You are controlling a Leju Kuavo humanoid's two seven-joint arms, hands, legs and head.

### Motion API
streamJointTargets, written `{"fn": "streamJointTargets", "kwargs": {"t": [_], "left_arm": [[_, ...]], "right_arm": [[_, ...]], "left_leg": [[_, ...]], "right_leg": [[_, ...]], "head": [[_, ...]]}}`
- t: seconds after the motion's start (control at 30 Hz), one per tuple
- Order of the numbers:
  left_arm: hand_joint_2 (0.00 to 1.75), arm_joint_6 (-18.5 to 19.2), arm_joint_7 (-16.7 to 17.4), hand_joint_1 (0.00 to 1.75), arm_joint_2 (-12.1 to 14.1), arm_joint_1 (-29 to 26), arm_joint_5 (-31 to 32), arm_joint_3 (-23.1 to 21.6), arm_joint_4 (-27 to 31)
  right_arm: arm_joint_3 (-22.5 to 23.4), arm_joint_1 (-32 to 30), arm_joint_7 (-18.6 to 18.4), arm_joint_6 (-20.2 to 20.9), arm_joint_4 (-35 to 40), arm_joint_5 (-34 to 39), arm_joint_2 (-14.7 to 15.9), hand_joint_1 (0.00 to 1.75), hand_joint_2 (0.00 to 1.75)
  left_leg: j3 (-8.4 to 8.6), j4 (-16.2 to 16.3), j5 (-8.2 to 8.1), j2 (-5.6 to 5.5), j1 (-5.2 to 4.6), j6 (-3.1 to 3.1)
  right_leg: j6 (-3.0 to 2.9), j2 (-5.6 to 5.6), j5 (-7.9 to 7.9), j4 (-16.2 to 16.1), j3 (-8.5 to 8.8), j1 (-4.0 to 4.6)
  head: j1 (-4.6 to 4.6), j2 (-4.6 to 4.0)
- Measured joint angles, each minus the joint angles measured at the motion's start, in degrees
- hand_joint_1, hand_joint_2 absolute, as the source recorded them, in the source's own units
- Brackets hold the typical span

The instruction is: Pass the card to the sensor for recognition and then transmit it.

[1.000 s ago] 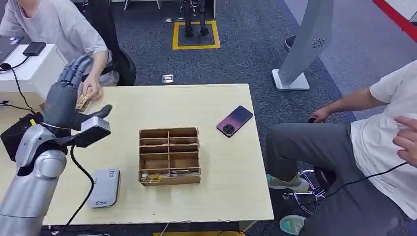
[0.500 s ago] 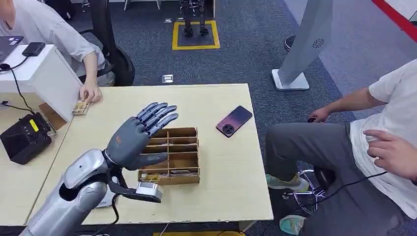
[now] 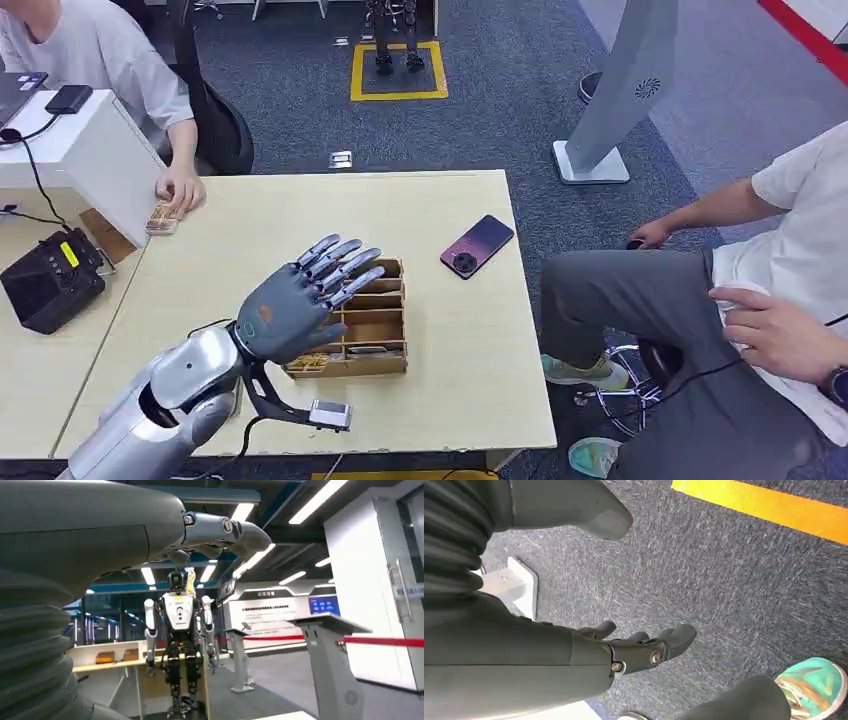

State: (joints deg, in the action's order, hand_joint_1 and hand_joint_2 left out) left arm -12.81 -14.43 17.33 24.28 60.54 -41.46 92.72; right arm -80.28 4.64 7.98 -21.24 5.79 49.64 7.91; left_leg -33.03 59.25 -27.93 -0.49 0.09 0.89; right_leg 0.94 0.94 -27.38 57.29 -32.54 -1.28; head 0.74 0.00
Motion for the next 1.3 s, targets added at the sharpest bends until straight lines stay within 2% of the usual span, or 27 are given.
{"fn": "streamJointTargets", "kwargs": {"t": [0.33, 0.6, 0.83, 1.1, 1.3], "left_arm": [[1.75, -0.17, 1.55, 0.00, 0.70, 0.00, 1.44, -0.68, -1.66], [1.75, -0.48, 3.76, 0.00, 0.74, -0.02, 1.44, -0.68, -5.90], [1.75, -0.42, 4.13, 0.00, 0.74, -0.05, 1.40, -0.65, -9.00], [1.75, 0.83, 6.54, 0.00, 0.52, -0.06, 1.81, -0.13, -12.31], [1.75, 1.22, 6.69, 0.00, 0.17, -0.05, 1.64, 0.35, -14.05]], "right_arm": [[-0.07, 0.00, 0.00, 0.00, 0.00, 0.18, 0.00, 0.00, 1.75], [-0.59, 0.00, 0.50, -0.09, 0.00, 0.70, 0.00, 0.00, 1.75], [-0.83, -0.01, 0.52, -0.17, 0.00, 0.90, 0.00, 0.00, 1.75], [-1.27, -0.02, 1.14, -0.50, 0.00, 1.42, 0.00, 0.00, 1.75], [-1.40, -0.02, 1.20, -0.70, 0.00, 1.53, 0.00, 0.00, 1.75]], "left_leg": [[0.00, 0.00, 0.00, 0.00, 0.01, 0.00], [0.00, 0.00, 0.00, -0.01, 0.01, 0.00], [0.00, 0.00, 0.00, -0.01, 0.01, 0.00], [0.00, 0.00, 0.01, 0.00, 0.01, 0.00], [0.00, 0.00, 0.01, 0.00, 0.01, 0.00]], "right_leg": [[0.00, 0.00, 0.00, 0.00, 0.00, 0.01], [0.00, -0.01, 0.00, 0.00, 0.00, 0.00], [0.00, -0.01, 0.00, 0.00, 0.00, 0.01], [0.00, 0.00, 0.00, 0.00, 0.00, 0.01], [0.00, -0.01, 0.00, 0.00, 0.00, 0.01]], "head": [[0.00, 0.00], [0.00, 0.00], [0.00, 0.00], [0.00, 0.00], [0.00, 0.00]]}}
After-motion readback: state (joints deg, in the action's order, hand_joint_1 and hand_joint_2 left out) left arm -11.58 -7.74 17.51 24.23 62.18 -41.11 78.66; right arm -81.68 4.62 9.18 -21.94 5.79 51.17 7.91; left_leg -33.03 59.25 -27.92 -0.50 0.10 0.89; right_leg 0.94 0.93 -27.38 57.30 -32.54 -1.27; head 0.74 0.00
